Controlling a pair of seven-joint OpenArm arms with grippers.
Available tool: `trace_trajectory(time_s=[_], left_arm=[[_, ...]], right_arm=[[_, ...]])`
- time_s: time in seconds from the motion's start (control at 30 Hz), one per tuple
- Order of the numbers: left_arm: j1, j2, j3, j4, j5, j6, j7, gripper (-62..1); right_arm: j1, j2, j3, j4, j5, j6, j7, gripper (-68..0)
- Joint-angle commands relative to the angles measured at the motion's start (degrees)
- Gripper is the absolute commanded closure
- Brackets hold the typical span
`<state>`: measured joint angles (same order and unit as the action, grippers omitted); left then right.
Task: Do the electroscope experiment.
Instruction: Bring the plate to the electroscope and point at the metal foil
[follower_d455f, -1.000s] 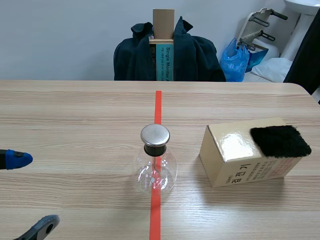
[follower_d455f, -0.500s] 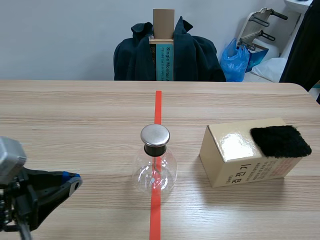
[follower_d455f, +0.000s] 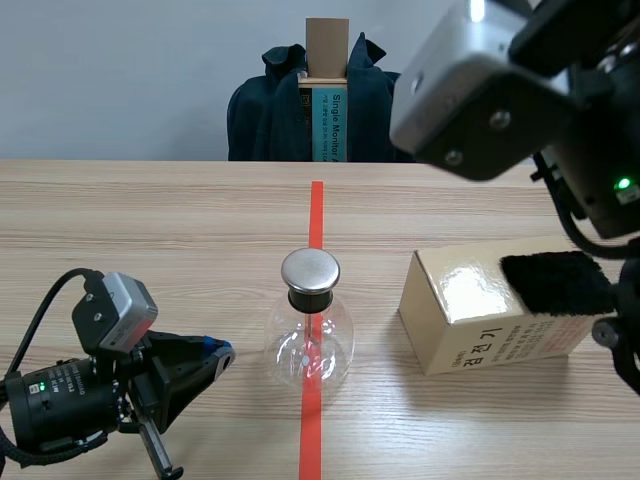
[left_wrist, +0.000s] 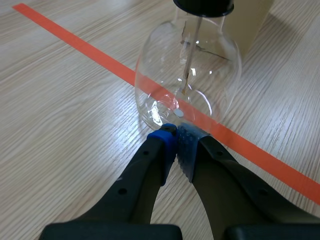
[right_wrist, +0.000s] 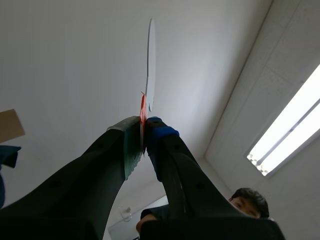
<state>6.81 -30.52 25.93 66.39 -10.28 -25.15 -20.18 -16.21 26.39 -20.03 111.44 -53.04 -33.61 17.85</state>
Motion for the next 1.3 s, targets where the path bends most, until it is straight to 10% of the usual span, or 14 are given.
trace_trajectory(time_s=[0.0,0.5,0.77,1.27], left_arm=[[-0.3,0.6,-0.1,0.2,-0.6,0.0,-1.0,-3.0],[-1.3,2.9,0.0,-3.1,-0.6,0.0,-1.0,-3.2],[-1.3,2.9,0.0,-3.1,-0.6,0.0,-1.0,-3.2],[-1.3,2.9,0.0,-3.1,-0.6,0.0,-1.0,-3.2]], right_arm=[[-1.1,1.0,0.0,-0.1,-0.6,-0.6,-0.1,-0.6],[-7.8,0.2,-2.2,-15.9,-5.6,-1.4,4.5,-0.7],[-7.8,-2.8,-2.2,-23.1,-8.4,-5.9,4.6,-0.6],[-7.6,-3.2,-2.1,-26.3,-8.5,-4.0,4.6,-0.6]])
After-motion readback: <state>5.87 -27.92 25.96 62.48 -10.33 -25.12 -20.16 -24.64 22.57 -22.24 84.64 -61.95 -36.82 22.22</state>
